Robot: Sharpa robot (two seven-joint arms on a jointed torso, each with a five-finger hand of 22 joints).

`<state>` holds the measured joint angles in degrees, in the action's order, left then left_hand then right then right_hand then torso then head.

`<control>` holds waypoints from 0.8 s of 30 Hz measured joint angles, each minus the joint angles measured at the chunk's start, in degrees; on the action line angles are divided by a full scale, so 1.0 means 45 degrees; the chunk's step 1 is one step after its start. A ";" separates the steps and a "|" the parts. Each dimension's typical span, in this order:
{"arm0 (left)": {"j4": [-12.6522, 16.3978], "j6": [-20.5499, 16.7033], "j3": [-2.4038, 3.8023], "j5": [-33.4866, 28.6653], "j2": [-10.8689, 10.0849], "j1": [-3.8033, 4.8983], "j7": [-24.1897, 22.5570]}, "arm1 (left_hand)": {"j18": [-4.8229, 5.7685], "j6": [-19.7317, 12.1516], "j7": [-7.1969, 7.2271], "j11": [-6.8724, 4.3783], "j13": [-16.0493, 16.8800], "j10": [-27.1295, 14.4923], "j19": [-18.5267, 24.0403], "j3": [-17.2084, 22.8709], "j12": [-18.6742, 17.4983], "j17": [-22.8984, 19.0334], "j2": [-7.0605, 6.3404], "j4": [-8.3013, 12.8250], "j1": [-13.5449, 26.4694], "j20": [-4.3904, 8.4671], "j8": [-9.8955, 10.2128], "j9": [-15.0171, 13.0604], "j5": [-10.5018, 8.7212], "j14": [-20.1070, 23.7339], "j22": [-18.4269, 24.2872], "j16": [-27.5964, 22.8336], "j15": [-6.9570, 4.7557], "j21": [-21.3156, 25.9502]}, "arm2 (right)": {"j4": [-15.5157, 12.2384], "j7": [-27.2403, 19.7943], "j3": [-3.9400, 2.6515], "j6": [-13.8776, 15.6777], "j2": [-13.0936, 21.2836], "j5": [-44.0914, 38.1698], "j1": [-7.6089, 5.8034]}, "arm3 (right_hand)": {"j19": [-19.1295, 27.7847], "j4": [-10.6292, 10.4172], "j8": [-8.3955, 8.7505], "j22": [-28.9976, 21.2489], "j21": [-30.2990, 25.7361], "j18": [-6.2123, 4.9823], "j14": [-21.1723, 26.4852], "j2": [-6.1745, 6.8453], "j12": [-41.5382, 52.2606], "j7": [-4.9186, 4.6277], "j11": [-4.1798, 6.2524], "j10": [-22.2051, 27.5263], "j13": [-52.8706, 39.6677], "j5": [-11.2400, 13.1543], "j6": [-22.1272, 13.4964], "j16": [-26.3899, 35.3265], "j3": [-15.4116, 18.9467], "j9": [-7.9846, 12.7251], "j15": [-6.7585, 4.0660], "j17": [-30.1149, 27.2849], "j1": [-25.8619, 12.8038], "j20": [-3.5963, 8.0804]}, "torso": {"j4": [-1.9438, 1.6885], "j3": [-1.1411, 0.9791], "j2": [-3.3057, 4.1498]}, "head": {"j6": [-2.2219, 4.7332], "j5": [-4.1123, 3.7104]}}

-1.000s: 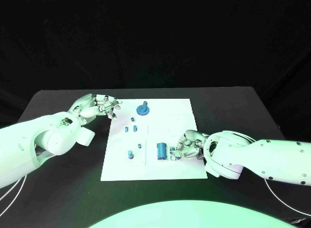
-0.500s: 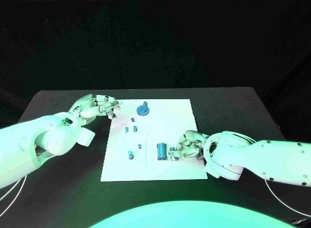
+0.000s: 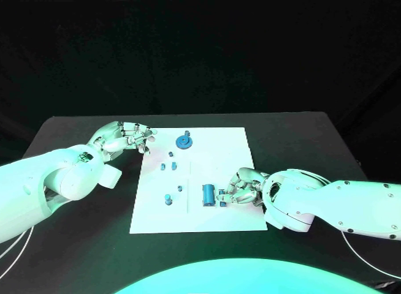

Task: Assemble the parts on the task board

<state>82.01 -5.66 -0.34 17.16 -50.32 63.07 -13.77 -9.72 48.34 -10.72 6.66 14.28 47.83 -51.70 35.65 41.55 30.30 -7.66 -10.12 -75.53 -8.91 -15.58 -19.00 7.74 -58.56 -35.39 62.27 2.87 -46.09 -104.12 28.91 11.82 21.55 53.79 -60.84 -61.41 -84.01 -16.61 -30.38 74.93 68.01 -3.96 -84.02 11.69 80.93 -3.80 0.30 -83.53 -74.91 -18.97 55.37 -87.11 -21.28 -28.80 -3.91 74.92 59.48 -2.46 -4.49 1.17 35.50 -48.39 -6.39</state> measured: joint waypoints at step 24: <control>-0.0049 -0.0002 0.0000 0.0006 0.0009 -0.0001 0.0011 | 0.0000 0.0000 0.0000 0.0000 0.0002 0.0000 0.0001 0.0000 0.0000 0.0000 0.0000 0.0000 0.0000 0.0000 -0.0001 0.0008 0.0000 0.0000 0.0011 0.0000 0.0000 0.0052 | -0.0056 -0.0530 -0.0001 -0.0794 0.0283 -0.0059 0.0009 | 0.0000 0.0019 0.0001 -0.0003 -0.0001 0.0001 0.0000 0.0002 0.0000 0.0001 0.0000 0.0001 0.0000 0.0000 0.0000 0.0000 0.0195 0.0032 0.0000 -0.0002 0.0275 0.0000 | 0.0002 0.0002 0.0000 | -0.0006 0.0009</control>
<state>81.79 -5.67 -0.34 17.19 -50.28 63.06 -13.72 -9.72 48.34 -10.72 6.66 14.28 47.83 -51.70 35.65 41.55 30.30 -7.66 -10.12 -75.53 -8.90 -15.59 -18.96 7.74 -58.56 -35.34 62.27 2.87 -45.86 -104.37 26.53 11.82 17.97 55.06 -61.10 -61.37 -84.00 -16.52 -30.38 74.92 68.01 -3.95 -84.02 11.69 80.93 -3.79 0.29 -83.53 -74.91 -18.97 55.37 -87.11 -20.40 -28.65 -3.91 74.91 60.72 -2.46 -4.48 1.18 35.50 -48.42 -6.35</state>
